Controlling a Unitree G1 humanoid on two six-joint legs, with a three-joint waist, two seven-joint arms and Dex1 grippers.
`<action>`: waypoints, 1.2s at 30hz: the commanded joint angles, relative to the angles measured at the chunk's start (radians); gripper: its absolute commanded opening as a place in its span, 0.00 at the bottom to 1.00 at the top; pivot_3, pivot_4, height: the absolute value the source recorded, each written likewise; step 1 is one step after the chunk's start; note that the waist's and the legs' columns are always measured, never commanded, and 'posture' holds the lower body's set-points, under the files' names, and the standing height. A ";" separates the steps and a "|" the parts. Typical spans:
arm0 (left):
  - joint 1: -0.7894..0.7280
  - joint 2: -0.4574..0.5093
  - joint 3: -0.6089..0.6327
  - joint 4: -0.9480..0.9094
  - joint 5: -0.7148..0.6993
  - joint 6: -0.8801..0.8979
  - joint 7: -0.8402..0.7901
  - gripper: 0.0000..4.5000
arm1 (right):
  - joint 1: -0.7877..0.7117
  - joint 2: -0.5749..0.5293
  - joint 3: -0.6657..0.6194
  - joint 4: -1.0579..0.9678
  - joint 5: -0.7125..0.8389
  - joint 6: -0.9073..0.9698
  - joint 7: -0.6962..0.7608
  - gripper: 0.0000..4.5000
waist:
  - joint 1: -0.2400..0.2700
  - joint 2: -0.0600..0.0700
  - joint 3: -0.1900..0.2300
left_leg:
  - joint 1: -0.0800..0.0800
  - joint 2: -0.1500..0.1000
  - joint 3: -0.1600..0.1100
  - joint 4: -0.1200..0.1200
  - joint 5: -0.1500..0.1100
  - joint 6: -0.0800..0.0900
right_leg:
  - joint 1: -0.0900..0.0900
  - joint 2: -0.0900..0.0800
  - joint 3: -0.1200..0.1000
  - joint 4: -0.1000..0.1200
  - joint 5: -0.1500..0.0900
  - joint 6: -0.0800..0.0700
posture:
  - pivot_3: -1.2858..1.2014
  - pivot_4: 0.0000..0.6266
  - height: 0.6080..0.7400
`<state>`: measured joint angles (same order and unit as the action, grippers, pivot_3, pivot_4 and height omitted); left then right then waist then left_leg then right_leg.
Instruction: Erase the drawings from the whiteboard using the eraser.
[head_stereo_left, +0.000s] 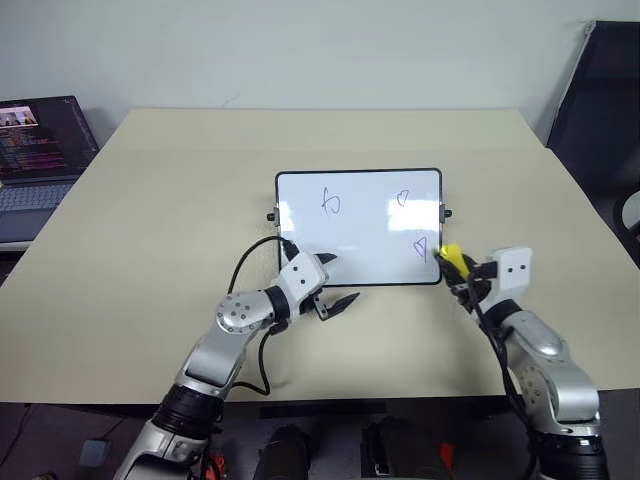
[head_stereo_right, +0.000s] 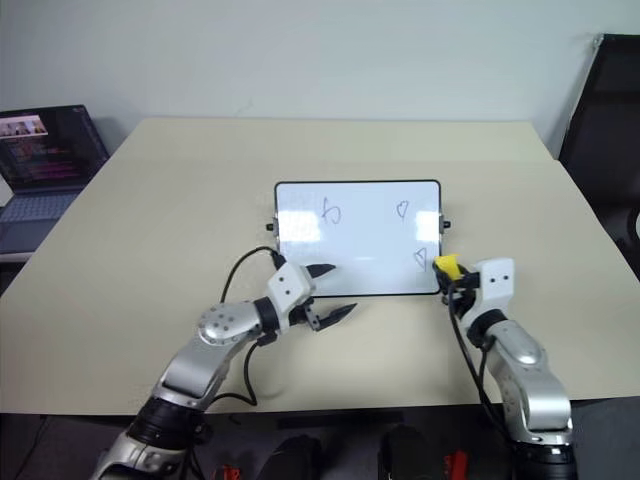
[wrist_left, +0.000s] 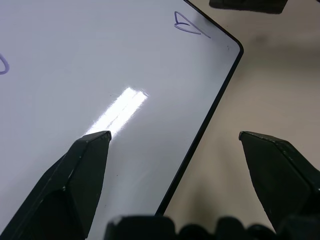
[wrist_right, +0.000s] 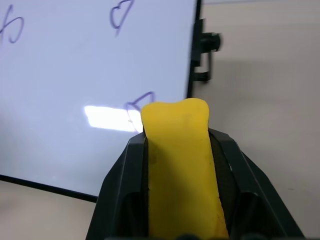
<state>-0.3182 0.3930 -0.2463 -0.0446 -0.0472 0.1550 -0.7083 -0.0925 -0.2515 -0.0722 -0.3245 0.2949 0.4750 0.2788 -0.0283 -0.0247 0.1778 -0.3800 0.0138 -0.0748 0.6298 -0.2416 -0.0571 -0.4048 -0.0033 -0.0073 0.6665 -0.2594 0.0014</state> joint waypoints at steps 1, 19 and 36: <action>-0.036 -0.008 -0.001 0.011 0.009 -0.041 -0.003 1.00 | -0.062 0.020 0.014 0.023 -0.025 -0.043 -0.021 0.28 | 0.000 0.000 0.000 | 0.000 0.000 0.000 0.000 0.000 0.000 | 0.000 0.000 0.000 0.000 0.000 0.000 | 0.52 0.24 1.00; -0.080 0.009 0.019 0.074 0.012 -0.069 -0.025 1.00 | -0.226 0.086 0.056 0.251 -0.128 -0.126 -0.080 0.28 | -0.002 0.000 0.000 | 0.003 0.000 0.001 0.001 0.002 0.002 | 0.000 0.000 0.001 0.006 0.002 -0.001 | 0.52 0.24 1.00; -0.105 0.039 0.035 0.105 0.008 -0.088 -0.046 1.00 | -0.023 -0.055 0.058 0.091 -0.140 -0.012 -0.010 0.28 | -0.003 -0.001 0.000 | 0.006 0.000 0.003 0.001 0.003 0.003 | 0.000 0.000 0.001 0.009 0.001 -0.001 | 0.52 0.24 1.00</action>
<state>-0.4012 0.4330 -0.2280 0.0714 -0.0342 0.0930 -0.7541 -0.0879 -0.3049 0.0183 -0.2503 0.1592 0.4555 0.2826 -0.0312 -0.0255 0.1776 -0.3742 0.0134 -0.0720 0.6311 -0.2390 -0.0536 -0.4045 -0.0033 -0.0062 0.6754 -0.2579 0.0003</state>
